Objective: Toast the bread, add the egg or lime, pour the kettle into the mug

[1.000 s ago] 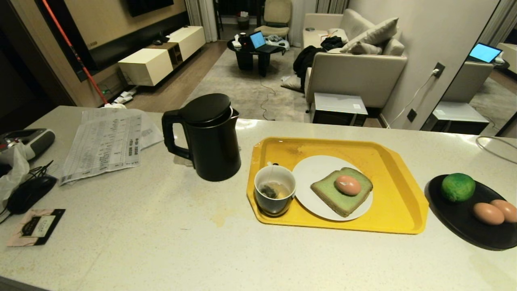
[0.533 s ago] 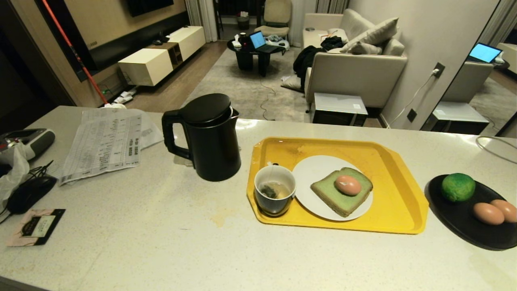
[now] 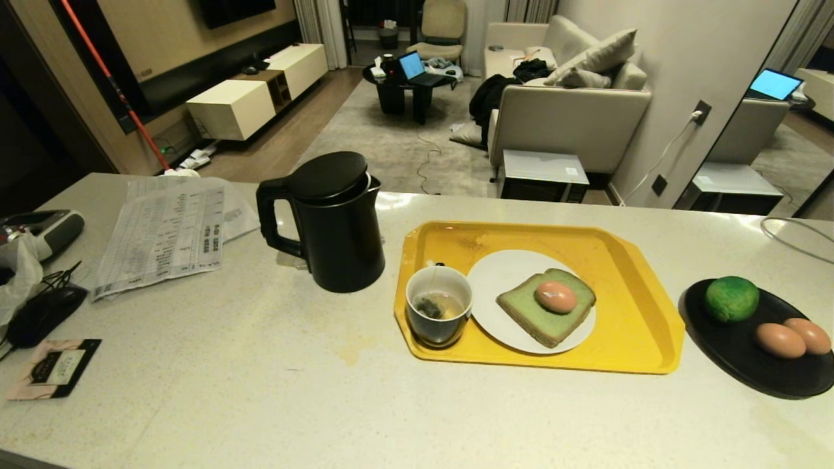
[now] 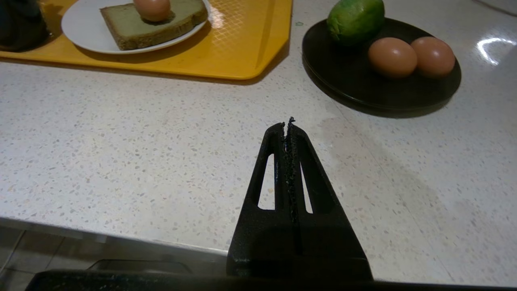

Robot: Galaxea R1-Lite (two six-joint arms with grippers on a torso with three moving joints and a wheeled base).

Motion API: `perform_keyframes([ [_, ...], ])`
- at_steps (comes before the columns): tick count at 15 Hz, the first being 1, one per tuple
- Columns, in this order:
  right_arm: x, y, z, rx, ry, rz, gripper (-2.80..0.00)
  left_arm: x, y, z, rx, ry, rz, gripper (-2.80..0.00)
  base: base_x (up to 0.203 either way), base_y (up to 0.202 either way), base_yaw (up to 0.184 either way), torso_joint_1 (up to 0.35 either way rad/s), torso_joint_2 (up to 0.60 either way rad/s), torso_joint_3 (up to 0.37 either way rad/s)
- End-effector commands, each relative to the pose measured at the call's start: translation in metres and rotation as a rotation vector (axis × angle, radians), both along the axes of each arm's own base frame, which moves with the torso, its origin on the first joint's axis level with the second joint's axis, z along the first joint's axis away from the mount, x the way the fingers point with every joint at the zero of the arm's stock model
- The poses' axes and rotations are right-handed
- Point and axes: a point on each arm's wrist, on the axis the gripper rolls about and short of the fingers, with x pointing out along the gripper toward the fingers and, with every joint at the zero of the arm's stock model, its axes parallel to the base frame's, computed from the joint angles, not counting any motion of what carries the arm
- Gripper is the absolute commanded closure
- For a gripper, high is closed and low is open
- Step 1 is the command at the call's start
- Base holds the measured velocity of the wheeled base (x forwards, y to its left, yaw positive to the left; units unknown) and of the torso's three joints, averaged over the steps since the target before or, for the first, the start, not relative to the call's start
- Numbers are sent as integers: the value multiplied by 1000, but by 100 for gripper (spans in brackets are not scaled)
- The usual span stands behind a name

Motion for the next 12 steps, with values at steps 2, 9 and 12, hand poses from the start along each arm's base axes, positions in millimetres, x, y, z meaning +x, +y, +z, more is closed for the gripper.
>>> perform_keyframes([
  [2, 0, 0, -1, 0, 2, 1, 0, 0, 0, 0, -1, 0, 1, 0, 0, 0, 0, 0, 0, 0],
  [9, 0, 0, -1, 0, 2, 1, 0, 0, 0, 0, -1, 0, 1, 0, 0, 0, 0, 0, 0, 0],
  [12, 0, 0, -1, 1, 2, 1, 0, 0, 0, 0, -1, 0, 1, 0, 3, -19, 73, 4, 0, 1],
])
